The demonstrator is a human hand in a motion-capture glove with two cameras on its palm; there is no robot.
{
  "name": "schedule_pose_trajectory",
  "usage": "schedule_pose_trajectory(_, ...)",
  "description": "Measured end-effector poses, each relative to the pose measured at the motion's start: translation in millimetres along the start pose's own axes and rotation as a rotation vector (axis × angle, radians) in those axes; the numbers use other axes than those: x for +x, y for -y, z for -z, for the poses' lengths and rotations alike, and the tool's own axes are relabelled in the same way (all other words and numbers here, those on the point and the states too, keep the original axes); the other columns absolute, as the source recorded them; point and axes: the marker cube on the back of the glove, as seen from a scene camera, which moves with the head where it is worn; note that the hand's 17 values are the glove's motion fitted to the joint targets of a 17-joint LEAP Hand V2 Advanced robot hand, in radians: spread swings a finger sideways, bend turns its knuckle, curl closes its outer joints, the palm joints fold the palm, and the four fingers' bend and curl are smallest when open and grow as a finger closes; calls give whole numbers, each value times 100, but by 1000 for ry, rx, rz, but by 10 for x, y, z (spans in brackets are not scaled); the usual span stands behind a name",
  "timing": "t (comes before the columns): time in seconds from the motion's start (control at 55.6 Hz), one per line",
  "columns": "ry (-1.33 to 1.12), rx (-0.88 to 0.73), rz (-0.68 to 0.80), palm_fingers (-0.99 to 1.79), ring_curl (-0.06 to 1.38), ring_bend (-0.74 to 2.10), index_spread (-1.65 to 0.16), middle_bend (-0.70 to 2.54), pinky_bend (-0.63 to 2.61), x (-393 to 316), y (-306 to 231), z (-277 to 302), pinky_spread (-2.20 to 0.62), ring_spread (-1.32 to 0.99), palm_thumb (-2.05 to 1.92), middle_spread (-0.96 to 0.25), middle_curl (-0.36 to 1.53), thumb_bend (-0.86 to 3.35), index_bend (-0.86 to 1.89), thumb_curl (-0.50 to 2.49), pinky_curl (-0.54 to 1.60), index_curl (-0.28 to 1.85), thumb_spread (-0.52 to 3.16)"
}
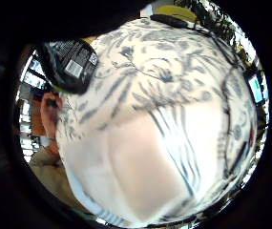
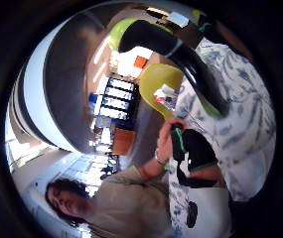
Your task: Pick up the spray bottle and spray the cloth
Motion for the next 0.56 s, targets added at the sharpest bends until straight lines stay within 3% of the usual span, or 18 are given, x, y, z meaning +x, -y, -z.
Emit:
schedule_pose_trajectory(0.198,-227,-161,-23,37,34,30,-38,19,21,11,-830,385,22,-8,73,-4,38,-3,15,55,34,38,102)
schedule_pose_trajectory(0.324,-386,-194,-20,33,34,30,-39,20,20,-30,-1332,663,23,-8,72,-4,38,-3,12,51,33,34,105)
schedule_pose_trajectory(0.558,-465,-185,-49,29,34,31,-40,20,21,-93,-1936,940,22,-9,67,-5,37,-3,13,46,34,29,109)
